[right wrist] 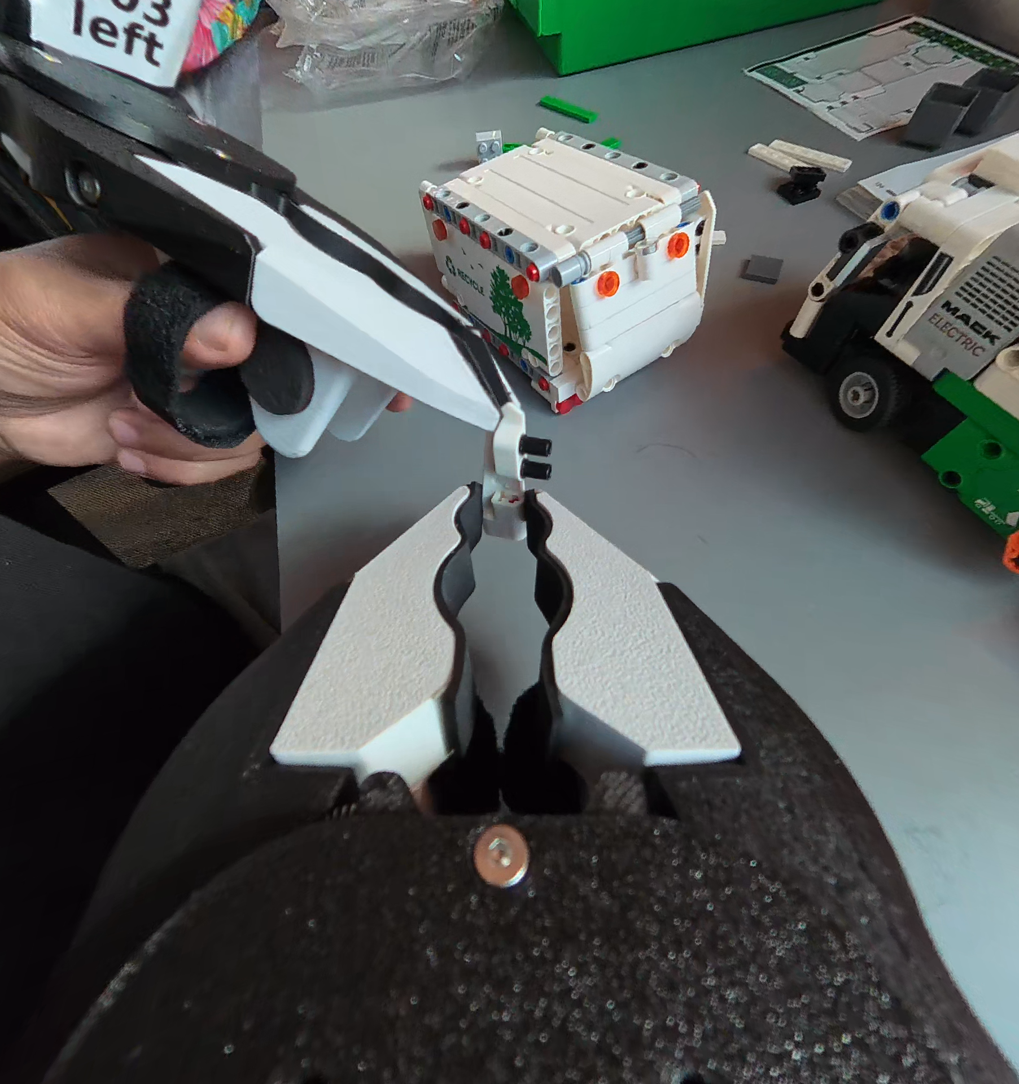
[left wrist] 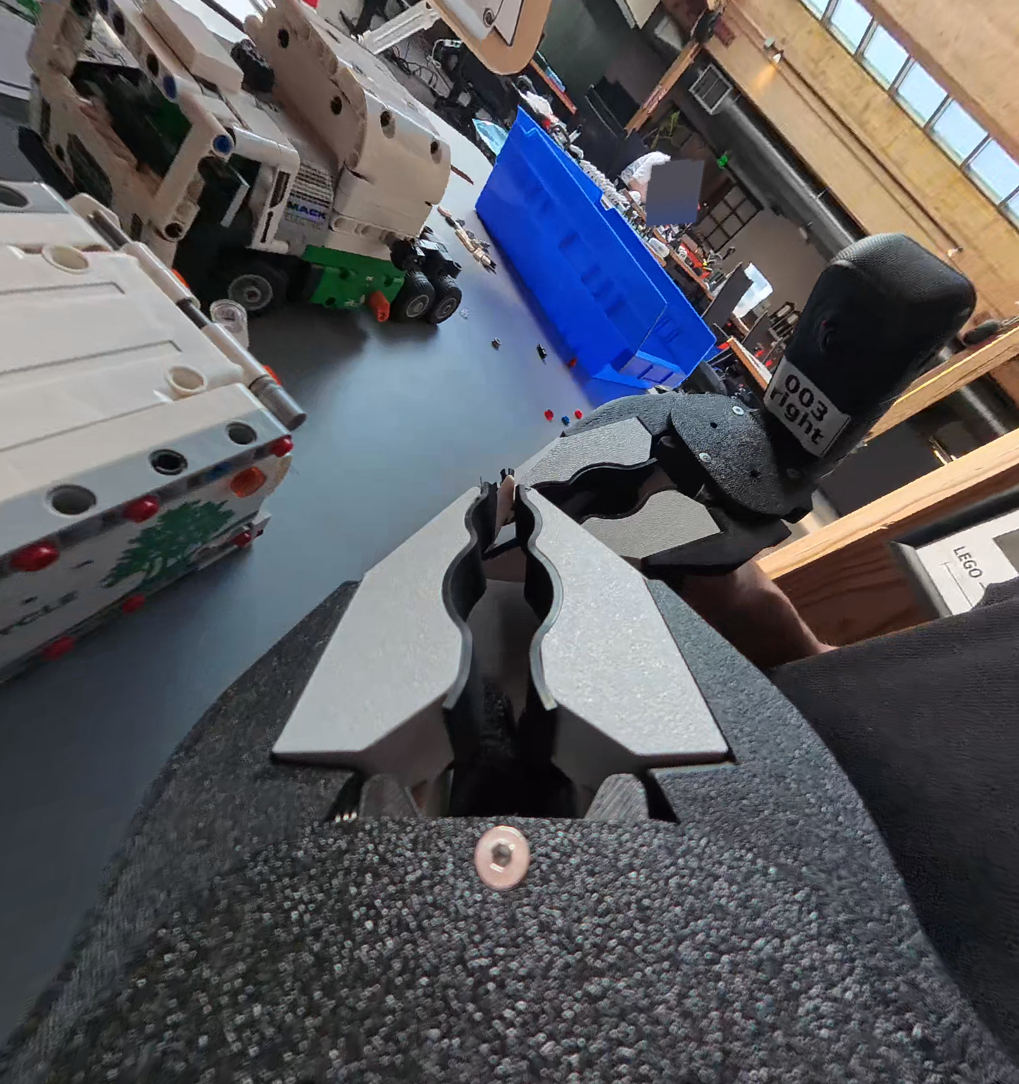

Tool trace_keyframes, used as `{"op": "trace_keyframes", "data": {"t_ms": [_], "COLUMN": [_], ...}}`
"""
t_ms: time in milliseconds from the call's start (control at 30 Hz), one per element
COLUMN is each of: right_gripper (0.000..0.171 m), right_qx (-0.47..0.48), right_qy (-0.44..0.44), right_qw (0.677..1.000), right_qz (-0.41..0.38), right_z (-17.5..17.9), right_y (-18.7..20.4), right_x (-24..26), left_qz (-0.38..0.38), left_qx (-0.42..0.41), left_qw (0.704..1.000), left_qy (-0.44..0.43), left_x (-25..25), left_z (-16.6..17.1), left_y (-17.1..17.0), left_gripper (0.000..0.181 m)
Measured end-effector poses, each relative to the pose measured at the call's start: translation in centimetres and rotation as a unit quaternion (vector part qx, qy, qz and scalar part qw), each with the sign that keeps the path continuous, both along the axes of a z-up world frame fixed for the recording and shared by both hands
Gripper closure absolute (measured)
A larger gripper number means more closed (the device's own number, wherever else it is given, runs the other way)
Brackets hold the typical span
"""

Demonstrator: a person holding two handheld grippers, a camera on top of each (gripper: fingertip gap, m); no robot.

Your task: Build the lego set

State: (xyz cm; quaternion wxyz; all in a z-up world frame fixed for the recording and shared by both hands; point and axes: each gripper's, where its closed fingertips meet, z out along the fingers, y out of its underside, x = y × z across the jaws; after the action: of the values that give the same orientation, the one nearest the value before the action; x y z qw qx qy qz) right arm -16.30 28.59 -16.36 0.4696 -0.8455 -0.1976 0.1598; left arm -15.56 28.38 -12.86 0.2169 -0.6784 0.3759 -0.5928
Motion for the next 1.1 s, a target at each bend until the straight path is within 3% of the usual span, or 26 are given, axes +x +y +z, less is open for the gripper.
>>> {"op": "trace_keyframes", "data": {"t_ms": [300, 567, 700, 1100], "right_gripper": [0.158, 0.158, 0.155, 0.146], "right_qx": [0.014, 0.039, 0.042, 0.066], "right_qy": [-0.007, 0.046, 0.048, 0.013], "right_qw": [1.000, 0.998, 0.998, 0.998], "right_qz": [0.014, 0.013, 0.018, 0.001], "right_z": [0.7, 1.7, 2.0, 2.3], "right_y": [-0.2, -0.2, 0.2, 1.5], "right_x": [0.4, 0.1, 0.1, 0.1], "left_qz": [-0.020, -0.033, -0.012, 0.013], "left_qx": [0.022, 0.041, 0.050, -0.001], "left_qw": [1.000, 0.999, 0.999, 1.000], "left_qy": [0.008, -0.008, -0.008, -0.023], "left_x": [-0.1, -0.6, -1.2, -1.7], "left_z": [-0.2, 0.3, 0.4, 0.6], "left_y": [0.4, 0.6, 1.8, 3.4], "left_gripper": [0.181, 0.181, 0.181, 0.181]}}
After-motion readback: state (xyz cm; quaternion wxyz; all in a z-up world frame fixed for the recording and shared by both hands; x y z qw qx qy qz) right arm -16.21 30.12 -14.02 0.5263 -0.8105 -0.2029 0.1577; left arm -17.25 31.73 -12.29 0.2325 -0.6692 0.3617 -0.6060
